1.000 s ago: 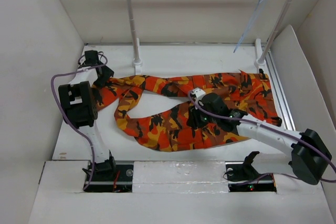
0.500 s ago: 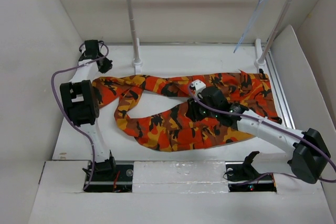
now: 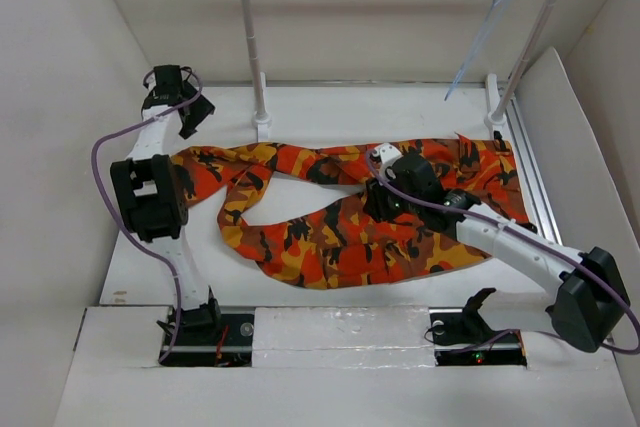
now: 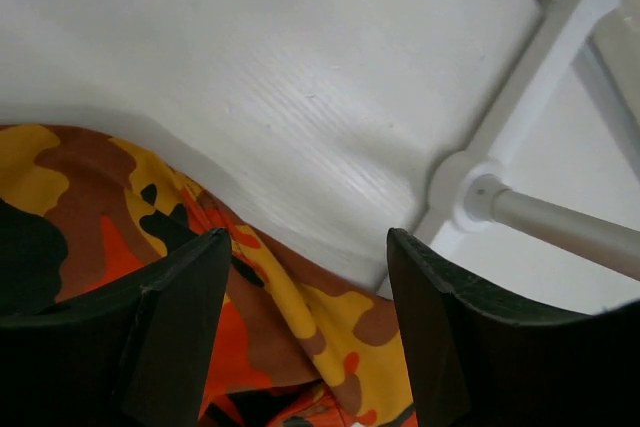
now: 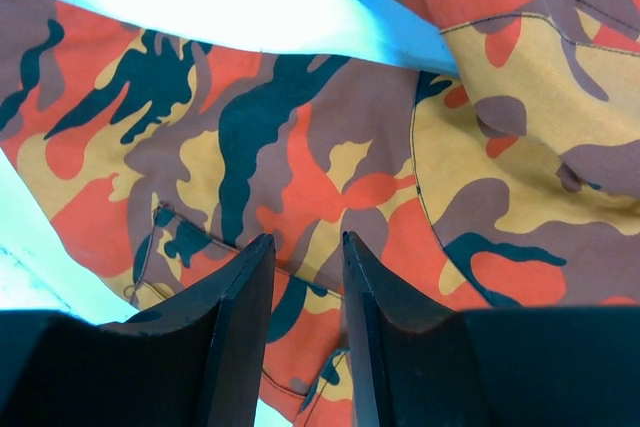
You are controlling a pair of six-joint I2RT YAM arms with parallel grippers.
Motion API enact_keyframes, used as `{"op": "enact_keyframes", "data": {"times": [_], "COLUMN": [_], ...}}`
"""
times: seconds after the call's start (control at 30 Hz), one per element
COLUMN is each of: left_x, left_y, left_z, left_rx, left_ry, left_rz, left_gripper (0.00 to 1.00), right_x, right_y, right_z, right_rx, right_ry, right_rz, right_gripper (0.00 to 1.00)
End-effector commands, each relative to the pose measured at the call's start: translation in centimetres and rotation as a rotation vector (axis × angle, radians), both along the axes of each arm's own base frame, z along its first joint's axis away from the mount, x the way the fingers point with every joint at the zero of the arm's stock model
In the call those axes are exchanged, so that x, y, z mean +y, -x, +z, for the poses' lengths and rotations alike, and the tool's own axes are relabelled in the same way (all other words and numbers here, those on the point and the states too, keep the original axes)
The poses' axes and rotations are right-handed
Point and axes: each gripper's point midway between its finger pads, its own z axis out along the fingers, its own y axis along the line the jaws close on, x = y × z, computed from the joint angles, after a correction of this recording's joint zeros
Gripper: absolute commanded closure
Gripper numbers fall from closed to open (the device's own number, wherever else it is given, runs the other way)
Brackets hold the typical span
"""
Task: Place the trousers on the hanger
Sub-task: Flatten out the trousers at the center of the board.
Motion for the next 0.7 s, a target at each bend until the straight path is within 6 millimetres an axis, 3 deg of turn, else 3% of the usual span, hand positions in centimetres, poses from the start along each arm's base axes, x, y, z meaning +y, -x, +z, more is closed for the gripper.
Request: {"op": "enact_keyframes", "data": {"times": [0.0,0.3,0.43,0.5,0.53,0.6,0.67], "left_x": [1.2,1.9,1.9,2.0,1.5,1.5,1.1], "left_y": [1.2,0.5,0.8,1.1,1.0,0.9,0.3], "left_z": [-2.8,-7.1,-8.8,-9.4,-9.5,-9.5,-8.2], "left_rx": [0.088,0.181,0.224,0.243,0.244,0.240,0.206], "left_ry": [-0.016,-0.050,-0.071,-0.073,-0.071,-0.069,-0.052], "left_rz": [0.015,0.036,0.045,0.049,0.038,0.044,0.035], "left_gripper": [0.40,0.48,0.53,0.67,0.81,0.99,1.00], "right_x": [0.1,-0.1,0.0,0.0,-0.1,-0.5,-0.7], "right_y": [-0.2,0.7,0.9,0.8,0.8,0.5,0.3], "right_z": [2.2,0.5,0.8,0.9,1.1,1.1,1.3], "right_rx": [-0.041,0.009,0.000,-0.007,-0.010,-0.015,-0.018], "right_ry": [-0.033,-0.023,-0.026,-0.024,-0.022,-0.011,-0.008], "right_rz": [0.014,0.021,0.027,0.026,0.027,0.019,0.015], "right_gripper": [0.61,0.61,0.61,0.61,0.61,0.61,0.61]}}
